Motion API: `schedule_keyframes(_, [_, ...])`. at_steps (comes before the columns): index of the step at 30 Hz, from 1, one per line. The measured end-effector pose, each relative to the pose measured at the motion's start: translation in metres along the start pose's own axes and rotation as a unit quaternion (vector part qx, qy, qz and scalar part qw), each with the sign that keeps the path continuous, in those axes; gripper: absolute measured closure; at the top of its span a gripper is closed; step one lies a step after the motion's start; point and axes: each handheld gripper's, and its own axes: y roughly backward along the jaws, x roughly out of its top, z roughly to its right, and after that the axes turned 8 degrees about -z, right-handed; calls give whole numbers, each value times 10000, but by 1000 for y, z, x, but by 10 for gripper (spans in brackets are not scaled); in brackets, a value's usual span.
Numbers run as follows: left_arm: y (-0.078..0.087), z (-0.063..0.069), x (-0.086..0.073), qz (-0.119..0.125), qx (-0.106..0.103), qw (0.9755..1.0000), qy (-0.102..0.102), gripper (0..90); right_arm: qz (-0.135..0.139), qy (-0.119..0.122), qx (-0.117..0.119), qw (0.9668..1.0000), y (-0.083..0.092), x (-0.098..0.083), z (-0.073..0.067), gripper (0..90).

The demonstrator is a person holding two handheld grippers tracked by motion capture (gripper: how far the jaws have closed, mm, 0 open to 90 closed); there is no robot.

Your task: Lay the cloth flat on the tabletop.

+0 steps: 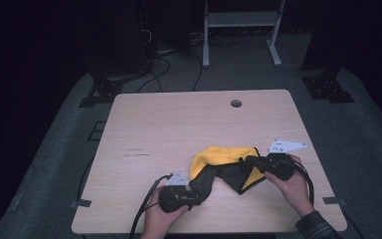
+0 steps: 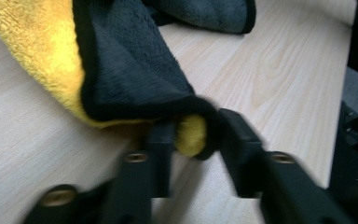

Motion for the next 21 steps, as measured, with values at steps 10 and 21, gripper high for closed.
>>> schedule_keyframes(10, [36,-25,5,276,388,9988,118,808,156,-98,-49,9998,12,-1,7,840])
schedule_keyframes(21, [81,-57,20,933,775,9926,107,814,438,-330,-102,9984,35,6,19,839])
